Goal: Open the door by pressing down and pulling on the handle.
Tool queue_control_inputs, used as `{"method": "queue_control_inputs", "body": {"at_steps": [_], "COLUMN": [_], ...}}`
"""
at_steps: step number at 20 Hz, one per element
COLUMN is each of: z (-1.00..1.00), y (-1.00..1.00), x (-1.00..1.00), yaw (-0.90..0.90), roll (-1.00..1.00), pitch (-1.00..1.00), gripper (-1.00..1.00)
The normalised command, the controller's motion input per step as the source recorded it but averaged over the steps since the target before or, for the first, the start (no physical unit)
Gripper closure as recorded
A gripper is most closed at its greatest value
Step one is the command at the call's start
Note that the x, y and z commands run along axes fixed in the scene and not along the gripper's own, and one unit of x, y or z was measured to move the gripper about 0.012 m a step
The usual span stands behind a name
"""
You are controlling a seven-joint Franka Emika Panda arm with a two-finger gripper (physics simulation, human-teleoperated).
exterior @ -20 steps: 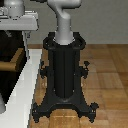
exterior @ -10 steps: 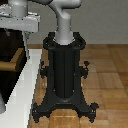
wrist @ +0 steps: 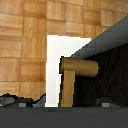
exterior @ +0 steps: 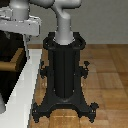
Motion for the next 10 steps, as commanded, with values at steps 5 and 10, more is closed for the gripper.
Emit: {"method": "queue_control_inputs", "body": {"at_steps": [5,10], "z": [-0.20,-0.40], "y": [-0.20,-0.20], "x": [0.00,0.00], "yaw": [0.00,0.00], "roll": [0.00,0.00], "pitch": [0.00,0.00], "gripper": [-1.00,-1.00]}}
